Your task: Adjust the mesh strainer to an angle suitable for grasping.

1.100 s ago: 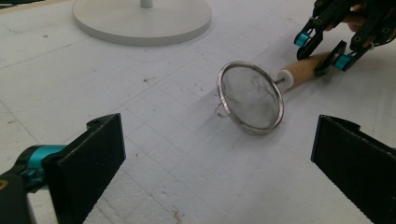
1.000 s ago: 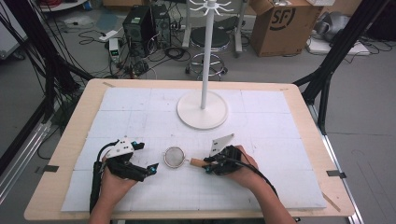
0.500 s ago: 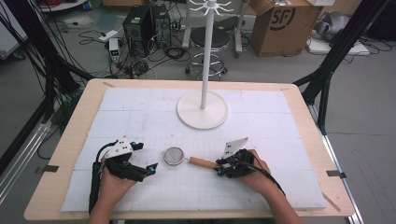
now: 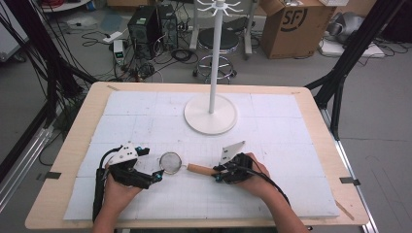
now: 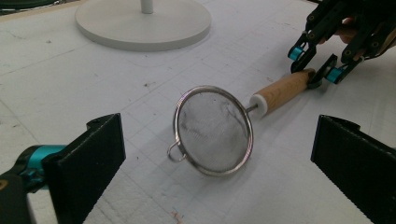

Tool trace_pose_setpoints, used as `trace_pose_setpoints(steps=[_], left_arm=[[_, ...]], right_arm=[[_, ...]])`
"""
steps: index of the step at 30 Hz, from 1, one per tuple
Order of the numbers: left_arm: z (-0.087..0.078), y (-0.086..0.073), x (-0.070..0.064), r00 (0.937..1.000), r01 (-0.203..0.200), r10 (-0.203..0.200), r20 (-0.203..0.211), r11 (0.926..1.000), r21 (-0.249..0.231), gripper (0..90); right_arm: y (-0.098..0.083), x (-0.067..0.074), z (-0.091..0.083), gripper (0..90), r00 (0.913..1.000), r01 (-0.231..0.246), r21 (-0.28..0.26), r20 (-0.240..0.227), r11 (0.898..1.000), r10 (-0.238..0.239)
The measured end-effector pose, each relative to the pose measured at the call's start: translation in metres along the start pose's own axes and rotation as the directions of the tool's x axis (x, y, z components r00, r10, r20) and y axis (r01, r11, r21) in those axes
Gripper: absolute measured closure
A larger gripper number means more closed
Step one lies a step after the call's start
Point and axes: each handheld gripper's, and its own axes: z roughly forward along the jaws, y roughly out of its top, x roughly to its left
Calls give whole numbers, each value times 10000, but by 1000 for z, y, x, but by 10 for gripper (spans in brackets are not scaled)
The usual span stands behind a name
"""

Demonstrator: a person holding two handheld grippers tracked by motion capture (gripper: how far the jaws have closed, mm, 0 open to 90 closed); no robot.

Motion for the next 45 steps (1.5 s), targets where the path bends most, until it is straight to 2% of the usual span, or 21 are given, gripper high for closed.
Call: trace_pose_setpoints(steps=[6,9,11,13,14,21,22,28,31,33,39,45], left_arm=[[-2,0,1,10000,-3,3,-13,10000,-21,35],[-3,-1,2,10000,-62,63,-45,10000,40,35],[-4,-1,2,10000,-33,33,-48,10000,5,35],[-6,-2,3,10000,-10,10,-69,10000,-30,35],[-6,-2,3,10000,23,-23,-77,10000,-57,35],[-6,-2,2,9999,29,-29,-124,10000,-6,35],[-6,-2,1,9999,24,-24,-115,10000,-11,35],[-4,-3,1,10000,37,-37,-70,10000,21,35],[-4,-3,2,10000,34,-34,-70,10000,64,35],[-4,-3,2,9999,79,-79,-74,10000,16,35],[-2,-3,3,10000,84,-84,-51,10000,32,35],[-1,-3,2,10000,52,-52,-14,10000,71,35]], right_arm=[[23,1,20,717,9989,406,-116,-221,9991,-409],[33,1,27,717,9987,472,-24,-201,9989,-472],[38,1,30,711,9986,536,-9,-30,9986,-536],[38,1,31,674,9987,503,-65,123,9987,-502],[37,1,31,628,9989,439,21,157,9990,-439],[28,-2,24,537,9971,71,173,761,9998,-83],[27,-3,24,524,9962,26,60,875,10000,-31],[24,-10,22,497,9838,-286,43,1774,9996,273],[23,-14,23,488,9786,-548,-108,1981,9984,559],[23,-18,23,489,9712,-709,-169,2269,9973,729],[19,-29,24,462,9589,-1453,-589,2375,9876,1552],[17,-36,26,440,9457,-1912,-909,2495,9773,2082]])
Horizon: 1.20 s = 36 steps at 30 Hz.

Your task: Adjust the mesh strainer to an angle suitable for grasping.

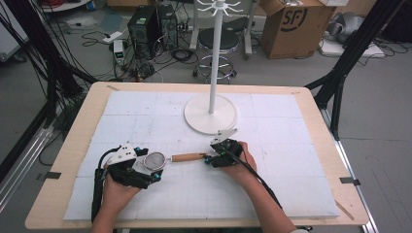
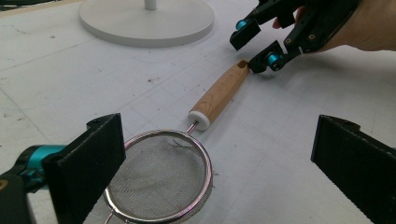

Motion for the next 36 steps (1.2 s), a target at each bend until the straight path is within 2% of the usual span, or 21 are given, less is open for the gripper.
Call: trace_pose_setpoints(steps=[3,5,8,11,14,17,20,22,25,29,32,33,36], left_arm=[[0,0,0,10000,-37,37,-21,10000,44,35],[-1,0,0,10000,-23,23,-31,10000,-1,35],[-1,-1,1,10000,4,-4,-24,10000,37,35],[-1,-1,1,9999,147,-147,74,9999,-24,35],[-1,0,0,9996,160,-159,224,9999,-49,35],[1,0,0,9996,201,-201,181,9998,6,34],[1,1,0,9998,134,-135,151,9999,54,34],[1,1,0,9997,157,-158,188,9999,24,34],[0,1,-1,9981,130,-121,602,9998,-148,24],[0,3,-2,9981,-29,44,608,9997,-247,24],[1,3,-2,9983,-39,51,576,9998,-202,23],[1,3,-1,9986,-51,60,517,9998,-172,23],[1,3,-1,9986,-76,85,518,9998,-181,23]], right_arm=[[-1,-1,0,411,9997,-238,26,-7,9997,238],[-2,-2,-5,395,10000,-96,77,-19,9999,96],[-4,-5,-19,364,9999,-142,-101,-67,9998,141],[-10,-10,-37,347,9996,-197,-508,-207,9985,187],[-19,-13,-54,344,9989,-415,-778,-244,9961,397],[-30,-16,-68,327,9972,-708,-1105,-306,9914,678],[-40,-18,-79,293,9959,-893,-1158,-258,9892,869],[-50,-18,-89,272,9948,-1008,-1358,-266,9856,981],[-64,-18,-102,252,9923,-1225,-1782,-376,9763,1176],[-83,-19,-116,242,9904,-1379,-2117,-419,9676,1320],[-94,-20,-125,227,9855,-1697,-2480,-464,9538,1633],[-97,-19,-127,226,9837,-1797,-2701,-498,9459,1727],[-100,-19,-130,208,9817,-1904,-2670,-486,9447,1841]])
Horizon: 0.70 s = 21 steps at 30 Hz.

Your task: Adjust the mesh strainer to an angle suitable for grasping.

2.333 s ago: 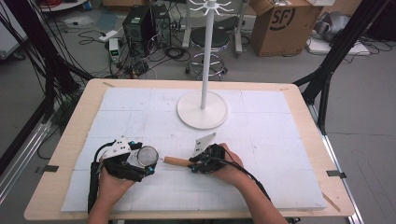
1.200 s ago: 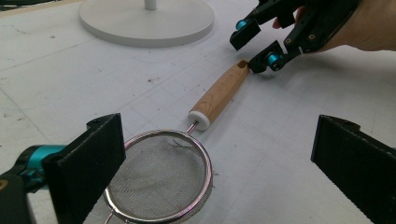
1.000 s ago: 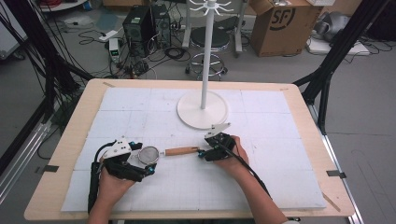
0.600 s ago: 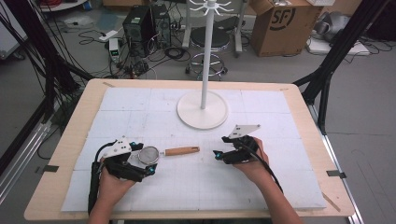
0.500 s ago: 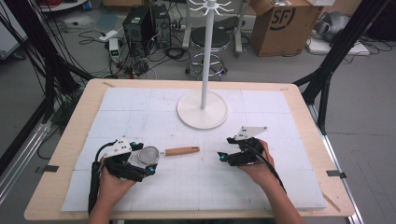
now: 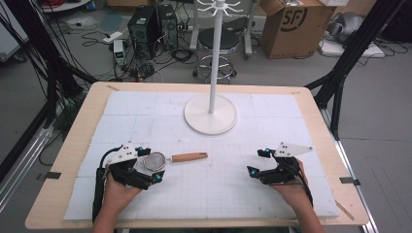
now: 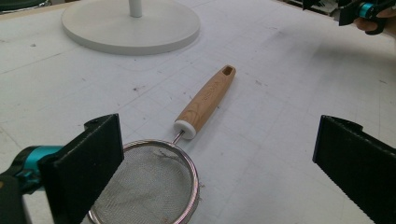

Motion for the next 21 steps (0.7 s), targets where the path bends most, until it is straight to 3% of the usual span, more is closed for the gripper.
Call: trace_pose_setpoints(steps=[11,21], left_arm=[[2,0,-1,10000,-32,33,69,10000,-45,23],[2,1,-2,10000,-69,69,54,9999,92,23]], right_arm=[[-8,-6,-11,164,9994,-291,-227,166,9993,294],[-9,-9,-10,159,9988,-279,-213,398,9994,288]])
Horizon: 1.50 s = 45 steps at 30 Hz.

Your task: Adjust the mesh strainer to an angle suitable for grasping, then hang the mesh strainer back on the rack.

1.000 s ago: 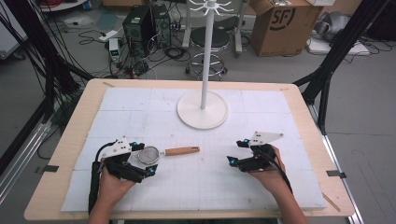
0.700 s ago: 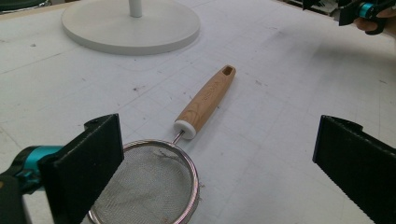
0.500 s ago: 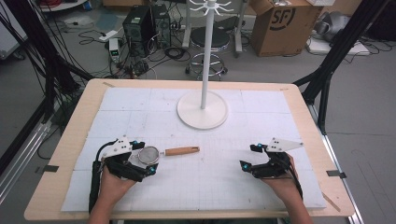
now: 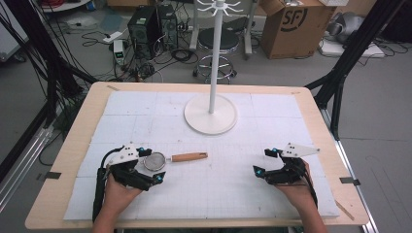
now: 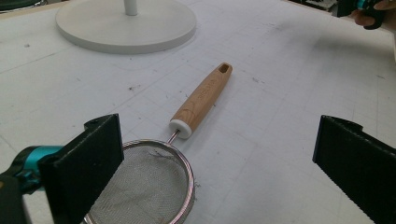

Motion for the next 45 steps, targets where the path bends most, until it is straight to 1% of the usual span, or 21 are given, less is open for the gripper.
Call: trace_pose_setpoints(steps=[4,6,8,10,11,13,16,19,20,22,24,26,28,30,34,37,39,42,43,44,45], left_arm=[[2,1,1,10000,27,-27,-43,10000,18,23],[2,1,0,10000,24,-24,20,10000,47,24],[3,1,-1,10000,31,-31,45,9999,111,23],[3,1,-1,10000,20,-21,54,9999,126,24],[3,1,-1,10000,13,-14,32,9999,145,24],[4,2,-1,10000,-9,9,36,9998,195,24],[5,3,-1,10000,8,-9,62,9998,213,24],[6,3,-2,10000,-29,28,46,9995,300,24],[7,3,-2,10000,-14,14,13,9995,303,24],[8,6,-1,10000,-39,39,-8,9993,364,24],[10,9,-1,10000,-59,58,7,9991,429,24],[14,13,-1,9999,-142,138,74,9982,587,24],[21,17,-1,9998,-113,100,172,9969,783,24],[27,22,-1,9997,-188,168,177,9925,1205,24],[36,33,0,9992,-362,327,225,9834,1777,24],[41,42,1,9988,-455,414,253,9801,1934,24],[45,48,2,9983,-560,515,268,9760,2105,24],[52,56,3,9974,-706,649,308,9656,2501,24],[55,58,4,9972,-739,680,325,9654,2501,24],[57,60,5,9972,-713,625,419,9627,2611,24],[60,62,7,9966,-770,656,491,9553,2855,24]], right_arm=[[-1,0,0,152,9999,-22,37,165,10000,21],[0,-1,-1,151,9998,13,-81,219,10000,-11],[0,-1,-1,151,9998,-123,-139,161,9998,126],[-1,-1,0,151,9997,-132,-81,200,9999,134],[-1,-2,1,151,9998,-50,-67,210,10000,52],[-1,-1,2,151,9998,-90,59,195,9999,89],[-2,-2,2,151,9998,-70,69,211,10000,68],[-3,-1,0,151,9997,-153,-98,207,9998,155],[-3,-1,0,151,9997,-152,-24,193,9999,152],[-4,-1,1,151,9998,-64,-23,182,10000,64],[-5,-1,-1,151,9998,-132,21,157,9999,132],[-6,-1,-3,151,9998,-135,-38,152,9999,135],[-7,-2,-4,152,9997,-199,-61,141,9998,200],[-8,-3,-5,152,9997,-209,-93,144,9997,211],[-8,-2,-5,152,9998,-189,-35,83,9998,190],[-9,-1,-3,152,9998,-170,101,71,9998,169],[-9,-2,-3,152,9999,-104,134,115,9999,103],[-9,-2,-3,152,9999,-119,141,117,9998,118],[-9,-3,-4,152,9998,-130,152,118,9998,129],[-9,-4,-3,152,9998,-97,118,146,9999,95],[-9,-4,-4,152,9998,-144,139,159,9998,142]])
